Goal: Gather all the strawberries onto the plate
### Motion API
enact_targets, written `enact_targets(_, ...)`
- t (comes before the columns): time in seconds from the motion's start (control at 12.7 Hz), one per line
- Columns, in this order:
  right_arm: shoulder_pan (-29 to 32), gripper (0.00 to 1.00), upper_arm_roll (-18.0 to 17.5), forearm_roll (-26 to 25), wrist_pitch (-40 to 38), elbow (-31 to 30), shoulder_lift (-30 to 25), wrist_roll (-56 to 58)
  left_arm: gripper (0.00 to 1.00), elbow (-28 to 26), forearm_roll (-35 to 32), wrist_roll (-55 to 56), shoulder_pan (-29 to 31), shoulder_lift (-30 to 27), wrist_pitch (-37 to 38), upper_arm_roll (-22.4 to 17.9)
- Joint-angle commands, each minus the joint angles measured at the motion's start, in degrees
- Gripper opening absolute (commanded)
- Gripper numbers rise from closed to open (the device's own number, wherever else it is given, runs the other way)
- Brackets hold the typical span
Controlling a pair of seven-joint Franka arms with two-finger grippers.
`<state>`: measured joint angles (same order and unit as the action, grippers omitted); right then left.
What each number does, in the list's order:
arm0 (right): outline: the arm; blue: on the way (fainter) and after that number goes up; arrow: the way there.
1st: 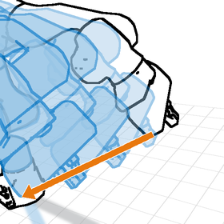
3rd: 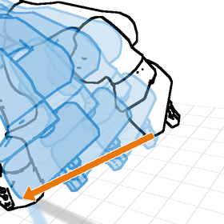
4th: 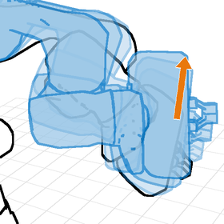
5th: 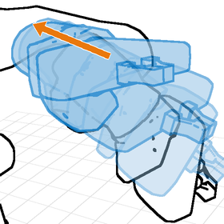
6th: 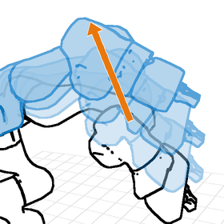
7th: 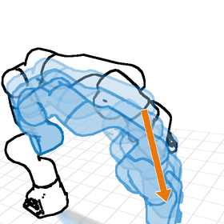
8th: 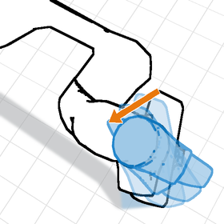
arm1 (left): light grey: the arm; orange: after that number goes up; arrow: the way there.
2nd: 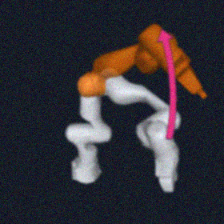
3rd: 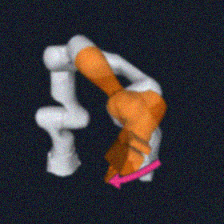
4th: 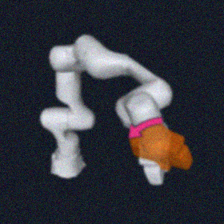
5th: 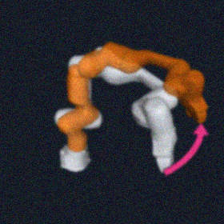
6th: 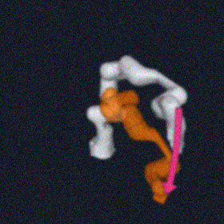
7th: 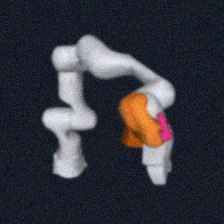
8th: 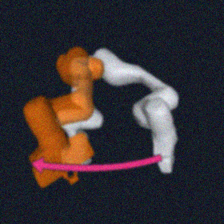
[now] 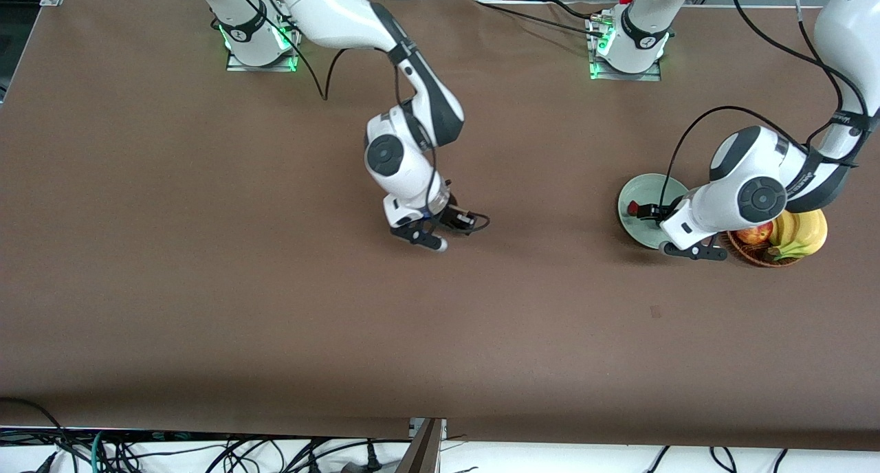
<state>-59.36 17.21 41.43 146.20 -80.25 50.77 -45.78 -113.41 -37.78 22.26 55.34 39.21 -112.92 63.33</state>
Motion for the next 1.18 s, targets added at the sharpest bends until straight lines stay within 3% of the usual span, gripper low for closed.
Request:
enact_targets(0.0, -4.53, 0.27, 0.8, 0.5, 5.83, 7.2, 6.78, -10.08, 1.0, 0.03, 0.07, 1.38, 4.59, -1.86, 0.6, 5.48)
enact_targets(0.08, -5.15, 0.29, 0.8, 0.32, 6.37, 7.74, 7.32, -11.77, 1.0, 0.11, -0.28, 2.6, 4.86, -1.86, 0.42, 6.01)
enact_targets(0.24, -5.68, 0.64, 0.98, -0.21, 6.73, 7.48, 6.98, -11.87, 1.0, 0.91, -0.45, 4.1, 4.51, -1.86, -0.72, 6.11)
enact_targets(0.31, -5.51, 0.76, 1.24, -0.21, 6.55, 7.48, 6.71, -11.7, 1.0, 0.82, -0.54, 4.63, 4.34, -1.86, -0.81, 6.11)
enact_targets(0.55, -4.98, 0.88, 3.08, -0.21, 3.32, 7.48, 5.13, -11.26, 1.0, 0.64, -0.98, 5.95, 3.37, -1.77, -2.11, 6.11)
enact_targets(1.1, -5.07, 0.99, 18.71, -1.26, -26.98, 7.57, -2.6, -0.03, 1.0, 0.73, -1.07, 13.33, -3.12, -1.68, -2.74, 6.02)
